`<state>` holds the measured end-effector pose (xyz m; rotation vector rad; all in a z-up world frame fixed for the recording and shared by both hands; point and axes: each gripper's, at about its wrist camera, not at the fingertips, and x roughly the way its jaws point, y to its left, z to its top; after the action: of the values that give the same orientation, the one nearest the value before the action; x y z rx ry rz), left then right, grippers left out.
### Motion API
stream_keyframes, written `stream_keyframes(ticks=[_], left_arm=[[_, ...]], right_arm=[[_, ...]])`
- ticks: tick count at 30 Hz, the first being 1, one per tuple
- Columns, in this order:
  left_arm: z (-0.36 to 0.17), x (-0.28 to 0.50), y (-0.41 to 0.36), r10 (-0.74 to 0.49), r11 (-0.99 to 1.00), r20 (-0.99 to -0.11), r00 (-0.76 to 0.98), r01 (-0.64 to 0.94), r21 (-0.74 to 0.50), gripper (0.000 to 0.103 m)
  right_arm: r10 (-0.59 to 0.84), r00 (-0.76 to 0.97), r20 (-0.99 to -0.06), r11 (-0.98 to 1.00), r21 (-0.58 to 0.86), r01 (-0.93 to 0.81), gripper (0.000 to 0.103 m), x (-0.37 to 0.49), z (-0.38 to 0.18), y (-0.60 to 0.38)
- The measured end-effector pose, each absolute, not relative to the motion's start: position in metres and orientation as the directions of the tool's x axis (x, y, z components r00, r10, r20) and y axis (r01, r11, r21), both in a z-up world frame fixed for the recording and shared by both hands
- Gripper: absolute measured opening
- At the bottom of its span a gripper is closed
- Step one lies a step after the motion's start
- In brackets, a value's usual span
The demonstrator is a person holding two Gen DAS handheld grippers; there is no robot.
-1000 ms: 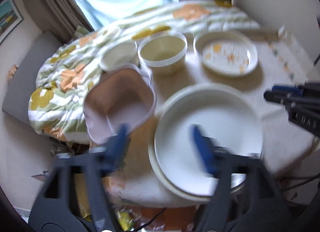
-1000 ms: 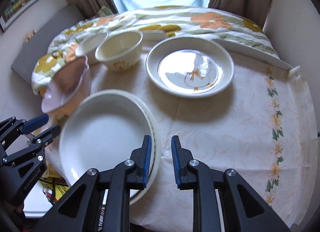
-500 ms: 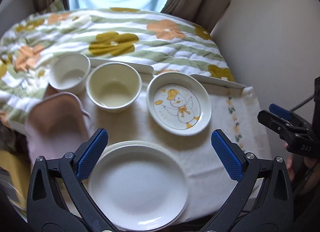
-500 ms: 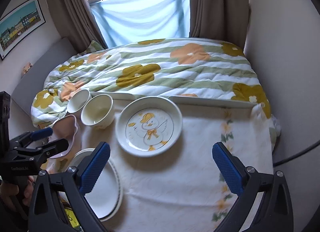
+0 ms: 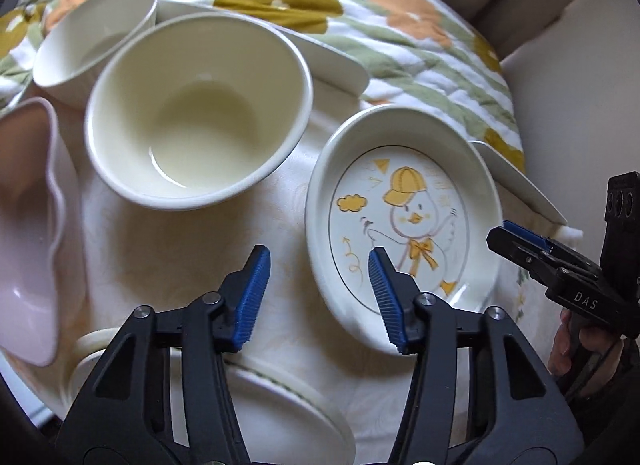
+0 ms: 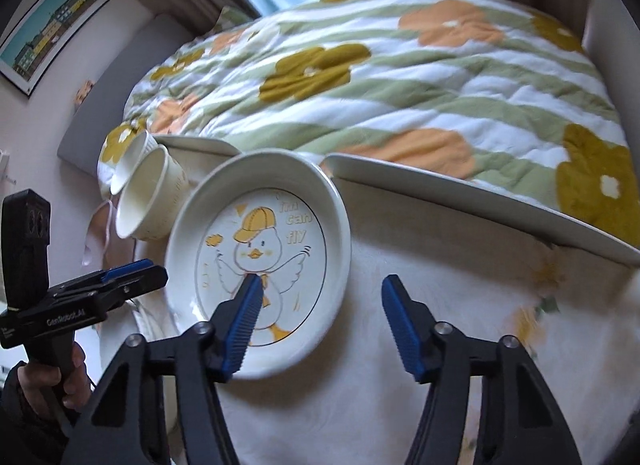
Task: Organize plates and bowls
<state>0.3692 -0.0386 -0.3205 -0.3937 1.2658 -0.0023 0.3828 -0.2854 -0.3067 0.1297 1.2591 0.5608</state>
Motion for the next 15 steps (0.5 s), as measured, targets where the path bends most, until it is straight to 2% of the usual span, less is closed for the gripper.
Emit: stream_keyframes(ticks=[4, 5, 6, 8, 11, 15], left_arm=[[-0.335, 0.374, -0.042, -0.2, 0.93, -0.935, 0.292, -0.243, -0.275, 0.035], [-0.337, 0.375, -0.043, -0.193, 0.931, -0.937, 0.291, -0.248, -0.269, 0.032], [-0.337, 0.376, -0.044, -0.183, 0.933, -0.938, 0.295, -0.25, -0.26, 0.029], [-0.336, 0.376, -0.044, -0.187, 0.932, -0.934, 0.304, -0.245, -0.267, 0.015], [-0.335, 0.378, -0.045, -0.186, 0.934, -0.934, 0.306, -0.241, -0.265, 0.012], [-0.333, 0.379, -0.047, -0.171, 0.935, -0.936, 0.309, -0.248, -0.253, 0.012]], right_arm=[[0.503, 0.161, -0.849, 0.832, 0.426, -0.354, 0.04, 0.395, -0.318, -0.285], [0.51, 0.156, -0.846, 0.825, 0.43, -0.366, 0.034, 0.397, -0.319, -0.285], [0.511, 0.152, -0.846, 0.821, 0.428, -0.378, 0.033, 0.398, -0.32, -0.284], [0.515, 0.151, -0.844, 0.814, 0.426, -0.395, 0.03, 0.4, -0.322, -0.283], [0.523, 0.139, -0.841, 0.803, 0.431, -0.411, 0.015, 0.4, -0.323, -0.279], [0.526, 0.136, -0.839, 0.8, 0.434, -0.414, 0.015, 0.401, -0.326, -0.28]])
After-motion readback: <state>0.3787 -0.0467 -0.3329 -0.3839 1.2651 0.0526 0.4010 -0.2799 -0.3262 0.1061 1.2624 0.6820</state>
